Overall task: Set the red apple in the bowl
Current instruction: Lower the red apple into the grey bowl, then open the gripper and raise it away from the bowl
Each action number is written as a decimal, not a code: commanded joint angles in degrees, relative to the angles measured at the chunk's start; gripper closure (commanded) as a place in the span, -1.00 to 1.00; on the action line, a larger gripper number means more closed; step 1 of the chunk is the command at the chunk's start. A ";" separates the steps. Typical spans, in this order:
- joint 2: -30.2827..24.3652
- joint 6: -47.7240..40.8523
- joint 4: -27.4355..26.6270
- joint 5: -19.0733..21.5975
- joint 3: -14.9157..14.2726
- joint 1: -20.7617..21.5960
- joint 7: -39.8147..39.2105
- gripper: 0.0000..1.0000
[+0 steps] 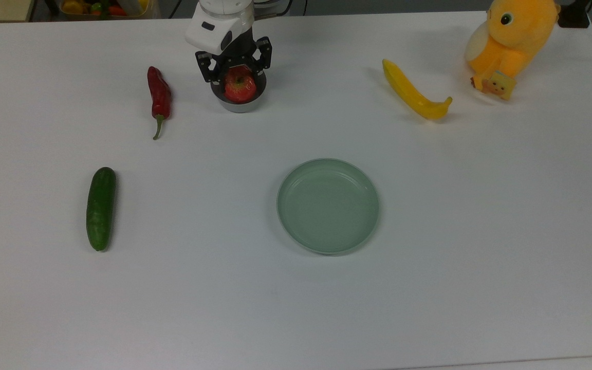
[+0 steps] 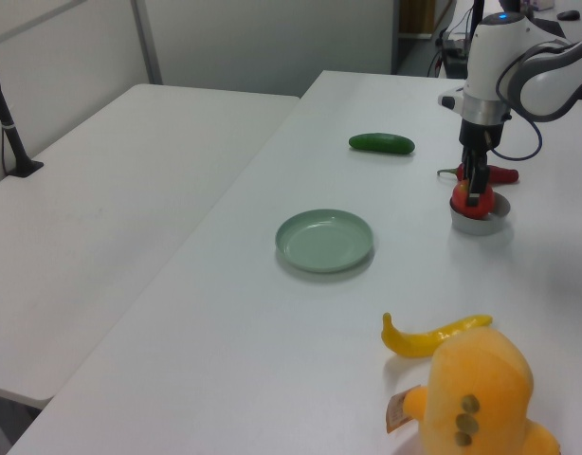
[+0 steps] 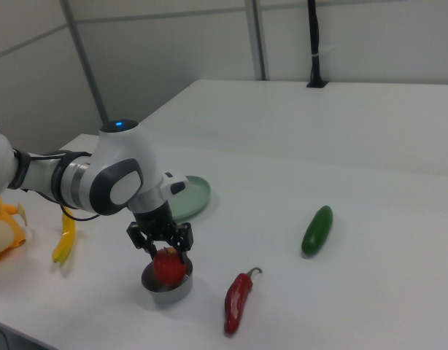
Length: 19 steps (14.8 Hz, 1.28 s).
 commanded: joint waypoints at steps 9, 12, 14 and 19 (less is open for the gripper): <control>-1.43 -13.08 9.48 -1.07 1.12 0.63 9.74 -1.00; -0.91 -23.73 21.09 -0.90 3.23 0.54 12.93 -1.00; -0.91 -29.53 27.94 -0.46 4.11 0.45 13.80 -1.00; 0.85 -39.47 43.33 3.75 4.21 0.19 22.31 -1.00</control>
